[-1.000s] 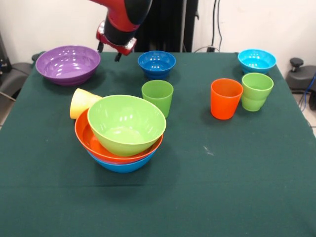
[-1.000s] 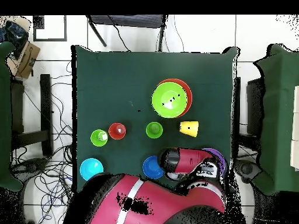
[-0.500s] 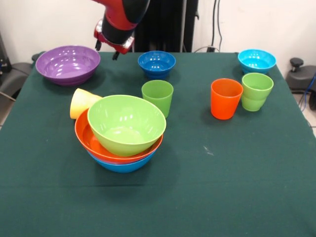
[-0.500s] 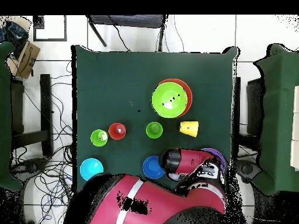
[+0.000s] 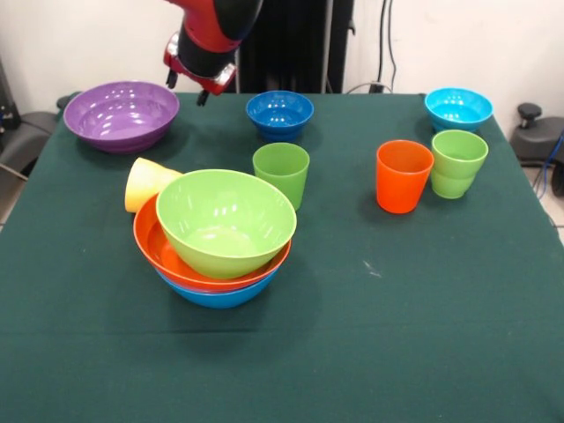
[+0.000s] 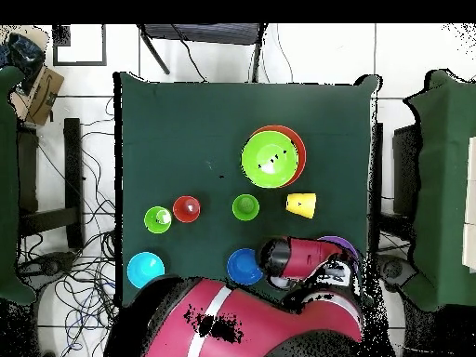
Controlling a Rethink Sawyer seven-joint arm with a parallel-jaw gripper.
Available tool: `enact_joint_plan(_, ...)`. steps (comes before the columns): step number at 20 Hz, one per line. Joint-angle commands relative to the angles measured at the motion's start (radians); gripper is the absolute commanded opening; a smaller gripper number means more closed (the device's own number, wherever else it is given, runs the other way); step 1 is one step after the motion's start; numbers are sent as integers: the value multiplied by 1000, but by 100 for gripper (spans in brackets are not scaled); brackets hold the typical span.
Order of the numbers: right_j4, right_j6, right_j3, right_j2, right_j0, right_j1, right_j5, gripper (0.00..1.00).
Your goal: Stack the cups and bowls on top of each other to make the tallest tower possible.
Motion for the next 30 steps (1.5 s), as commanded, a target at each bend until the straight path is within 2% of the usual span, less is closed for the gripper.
enact_joint_plan(1, 27, 114, -98, 85, -16, 36, -86, 100)
enact_joint_plan(18, 7, 74, -182, 110, -71, 101, -108, 100)
enact_joint_plan(29, 0, 72, -241, 119, -83, 146, -132, 100)
enact_joint_plan(30, -1, 71, -241, 121, -84, 146, -135, 0)
